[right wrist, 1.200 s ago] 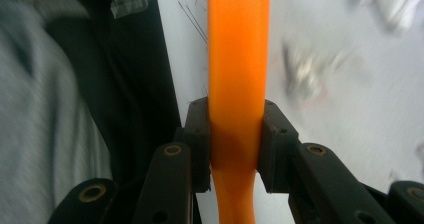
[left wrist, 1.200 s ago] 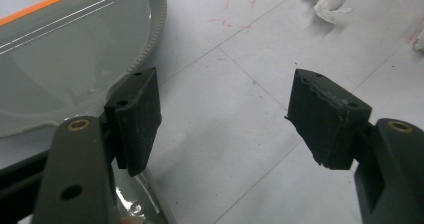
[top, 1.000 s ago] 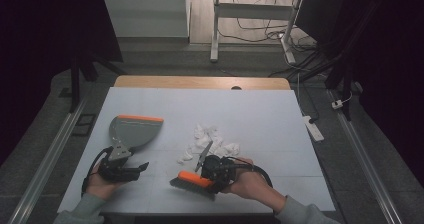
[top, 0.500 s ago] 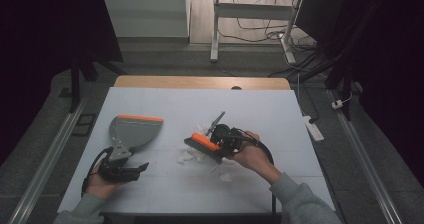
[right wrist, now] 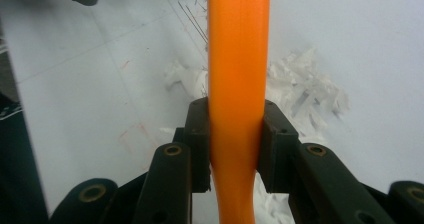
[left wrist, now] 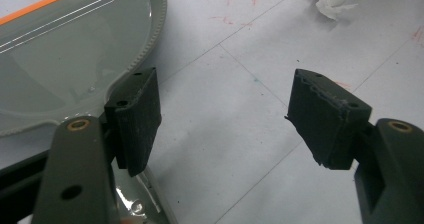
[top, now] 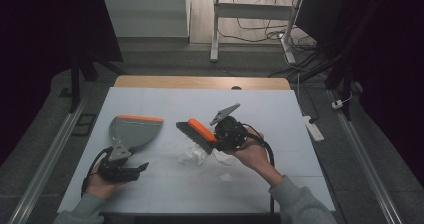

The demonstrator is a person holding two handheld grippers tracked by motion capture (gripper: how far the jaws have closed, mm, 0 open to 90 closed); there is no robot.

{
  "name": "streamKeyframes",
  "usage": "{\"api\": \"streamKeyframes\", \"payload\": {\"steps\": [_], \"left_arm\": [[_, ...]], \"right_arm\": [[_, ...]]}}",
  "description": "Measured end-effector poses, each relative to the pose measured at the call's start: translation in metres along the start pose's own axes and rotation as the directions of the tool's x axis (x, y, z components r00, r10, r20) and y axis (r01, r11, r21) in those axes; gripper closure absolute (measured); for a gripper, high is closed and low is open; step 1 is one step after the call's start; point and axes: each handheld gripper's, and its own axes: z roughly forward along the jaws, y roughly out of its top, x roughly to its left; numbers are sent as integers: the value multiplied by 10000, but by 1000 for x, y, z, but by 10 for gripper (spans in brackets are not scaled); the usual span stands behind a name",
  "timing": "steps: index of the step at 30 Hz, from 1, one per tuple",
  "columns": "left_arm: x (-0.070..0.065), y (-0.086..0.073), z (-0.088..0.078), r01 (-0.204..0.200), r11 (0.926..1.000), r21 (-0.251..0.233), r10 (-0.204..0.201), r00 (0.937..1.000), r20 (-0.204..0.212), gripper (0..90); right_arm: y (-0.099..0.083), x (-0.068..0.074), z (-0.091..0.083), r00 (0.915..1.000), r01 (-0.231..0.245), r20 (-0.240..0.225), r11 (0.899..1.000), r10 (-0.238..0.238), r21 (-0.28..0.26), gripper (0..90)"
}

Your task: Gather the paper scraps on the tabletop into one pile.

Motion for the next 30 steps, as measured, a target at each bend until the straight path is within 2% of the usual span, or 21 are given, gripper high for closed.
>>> {"api": "streamKeyframes", "payload": {"steps": [2,5,8,12,14,17,18,19,22,24,27,30], "left_arm": [[0,0,0,-8,10000,2,8,10000,-21,300],[1,-1,0,23,10000,-16,-23,10000,-2,300],[1,-1,-1,25,10000,-19,-25,10000,-12,301],[2,-2,-2,83,10000,-52,-83,10000,-32,302],[3,-3,-2,87,10000,-41,-87,10000,-26,303],[2,-2,-2,21,10000,-37,-21,10000,-18,302],[2,-2,-2,12,10000,-47,-12,10000,-6,302],[1,-2,-2,10,10000,-51,-10,10000,-4,302],[2,-2,-2,24,10000,-32,-24,10000,-2,303],[2,-2,-1,21,10000,5,-21,10000,-4,302],[1,-2,0,-7,10000,19,7,10000,7,302],[0,-1,-1,-19,10000,5,19,10000,-5,303]], "right_arm": [[1,3,8,10000,-26,-55,10000,26,-34,703],[5,8,26,9983,-33,-578,9999,25,-143,703],[13,17,44,9912,-336,-1283,9994,333,0,703],[20,30,69,9826,-474,-1779,9983,525,329,703],[22,33,80,9807,-559,-1854,9977,622,388,703],[23,29,90,9863,-900,-1355,9954,938,336,703],[23,25,91,9878,-957,-1198,9947,997,383,703],[21,19,91,9913,-1015,-790,9937,1051,478,703],[12,4,81,9872,-1467,-560,9882,1491,441,703],[9,0,68,9919,-1265,-61,9915,1267,291,703],[6,-4,46,9907,-1350,-179,9906,1346,-231,703],[5,-3,29,9928,-1199,23,9913,1202,-548,703]]}}
